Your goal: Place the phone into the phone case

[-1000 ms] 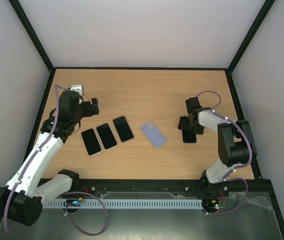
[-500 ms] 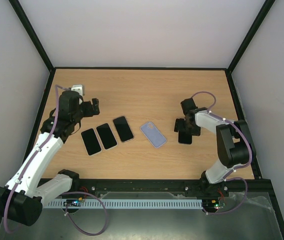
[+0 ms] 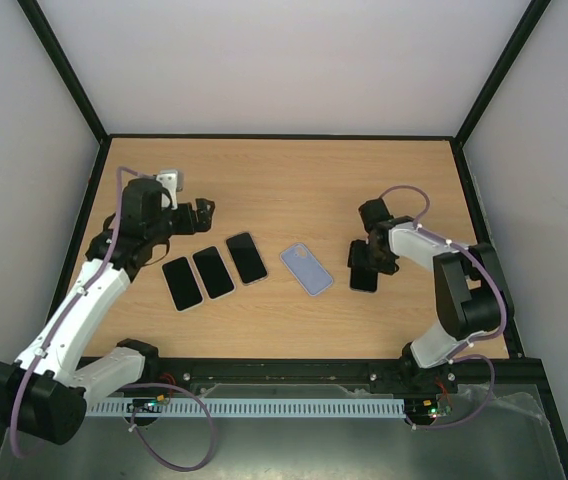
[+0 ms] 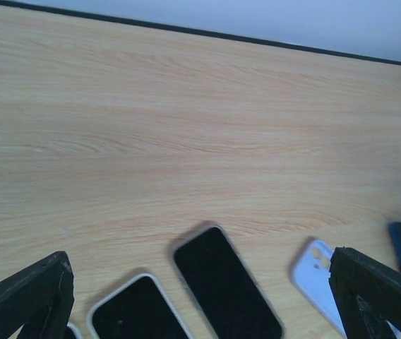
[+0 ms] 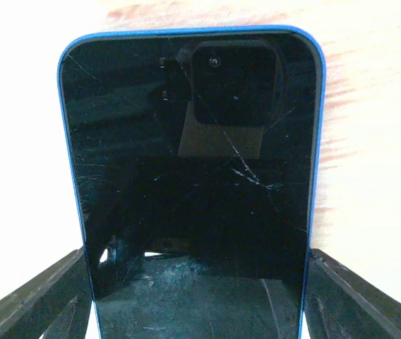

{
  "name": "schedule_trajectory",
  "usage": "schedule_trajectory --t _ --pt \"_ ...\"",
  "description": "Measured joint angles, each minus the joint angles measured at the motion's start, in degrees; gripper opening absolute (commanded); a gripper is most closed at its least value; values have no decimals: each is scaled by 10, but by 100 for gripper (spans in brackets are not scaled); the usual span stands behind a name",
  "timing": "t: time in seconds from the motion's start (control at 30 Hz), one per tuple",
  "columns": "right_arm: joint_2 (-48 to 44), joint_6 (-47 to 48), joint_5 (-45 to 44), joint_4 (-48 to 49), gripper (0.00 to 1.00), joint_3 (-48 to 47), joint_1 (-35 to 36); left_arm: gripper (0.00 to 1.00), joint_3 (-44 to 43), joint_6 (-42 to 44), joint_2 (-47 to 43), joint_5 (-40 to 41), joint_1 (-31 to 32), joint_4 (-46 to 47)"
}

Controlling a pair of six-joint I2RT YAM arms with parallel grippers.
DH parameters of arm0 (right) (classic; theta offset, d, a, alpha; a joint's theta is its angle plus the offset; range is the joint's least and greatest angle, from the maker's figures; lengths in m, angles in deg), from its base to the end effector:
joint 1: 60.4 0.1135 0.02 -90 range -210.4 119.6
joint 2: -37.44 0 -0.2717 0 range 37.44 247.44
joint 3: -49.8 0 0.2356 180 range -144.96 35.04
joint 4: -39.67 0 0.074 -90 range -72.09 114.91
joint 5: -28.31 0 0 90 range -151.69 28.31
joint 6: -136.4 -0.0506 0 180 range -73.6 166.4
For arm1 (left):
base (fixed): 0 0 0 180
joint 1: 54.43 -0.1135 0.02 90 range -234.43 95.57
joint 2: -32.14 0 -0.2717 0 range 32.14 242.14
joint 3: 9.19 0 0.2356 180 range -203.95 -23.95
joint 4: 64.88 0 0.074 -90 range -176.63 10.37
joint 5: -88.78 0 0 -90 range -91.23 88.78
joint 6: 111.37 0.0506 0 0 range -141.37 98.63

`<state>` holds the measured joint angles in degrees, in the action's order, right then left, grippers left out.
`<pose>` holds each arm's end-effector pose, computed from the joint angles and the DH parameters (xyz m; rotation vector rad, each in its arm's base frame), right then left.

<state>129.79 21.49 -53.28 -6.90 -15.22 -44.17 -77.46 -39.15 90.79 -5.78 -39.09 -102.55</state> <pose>0.2618 0.0839 0.1576 0.1901 2.9041 0.3449 0.2118 -0.0623 0.3264 0.0054 2.0878 -0.4367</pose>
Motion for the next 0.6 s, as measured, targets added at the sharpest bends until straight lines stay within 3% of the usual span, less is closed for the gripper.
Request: schedule_trajectory --t 0.3,0.6 --pt "-72 -17 33 -16 63 4 32 100 37 -55 8 -132 15 38" --pt "-143 -39 40 -14 63 4 118 99 98 -142 9 -175 109 107"
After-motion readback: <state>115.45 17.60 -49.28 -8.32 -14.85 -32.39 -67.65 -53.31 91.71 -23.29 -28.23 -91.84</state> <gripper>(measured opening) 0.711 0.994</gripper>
